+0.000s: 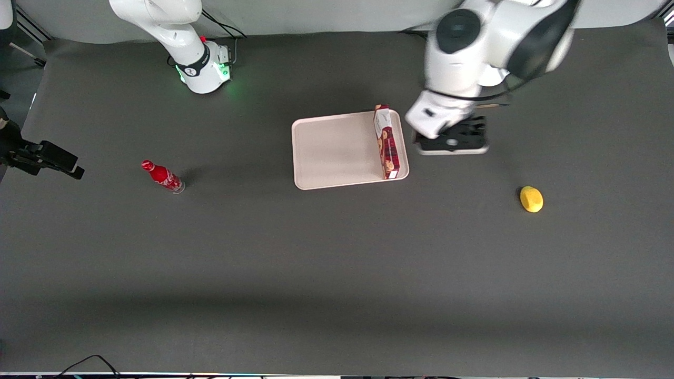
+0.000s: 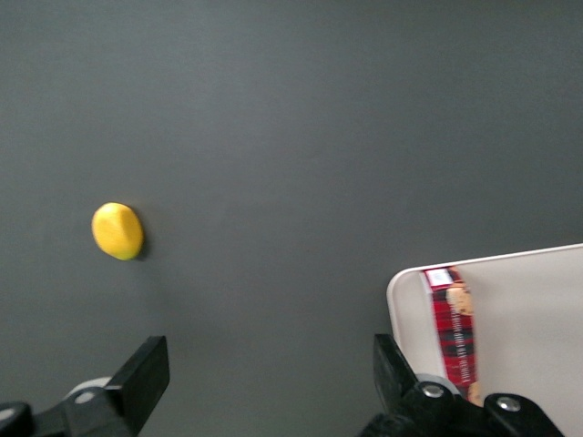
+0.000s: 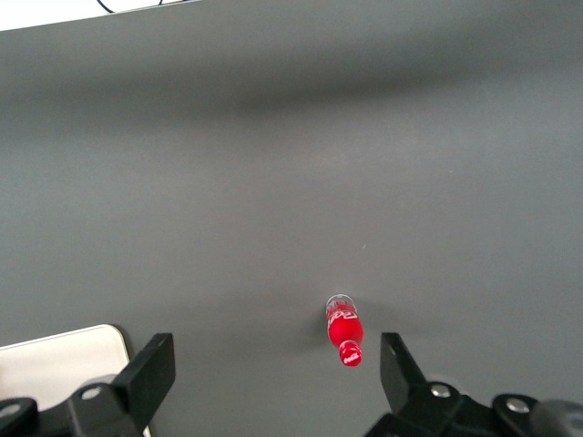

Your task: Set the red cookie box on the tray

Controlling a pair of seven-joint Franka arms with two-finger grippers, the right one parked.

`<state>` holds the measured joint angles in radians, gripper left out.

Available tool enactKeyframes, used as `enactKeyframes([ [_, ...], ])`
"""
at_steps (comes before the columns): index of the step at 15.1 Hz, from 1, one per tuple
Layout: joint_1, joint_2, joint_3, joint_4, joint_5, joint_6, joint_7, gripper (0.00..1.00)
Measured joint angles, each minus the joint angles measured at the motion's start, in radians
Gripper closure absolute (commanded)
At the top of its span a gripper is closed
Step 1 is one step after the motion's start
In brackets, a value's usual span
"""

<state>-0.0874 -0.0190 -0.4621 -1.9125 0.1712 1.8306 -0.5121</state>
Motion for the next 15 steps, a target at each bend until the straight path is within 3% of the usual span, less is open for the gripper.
enactKeyframes([
  [4, 0.005, -0.085, 0.250, 0.002, -0.064, -0.053, 0.180, 0.00],
  [7, 0.007, -0.096, 0.375, 0.038, -0.085, -0.078, 0.243, 0.00],
  [11, 0.007, -0.098, 0.466, 0.069, -0.128, -0.096, 0.343, 0.00],
  [15, 0.003, -0.059, 0.469, 0.143, -0.132, -0.096, 0.347, 0.00],
])
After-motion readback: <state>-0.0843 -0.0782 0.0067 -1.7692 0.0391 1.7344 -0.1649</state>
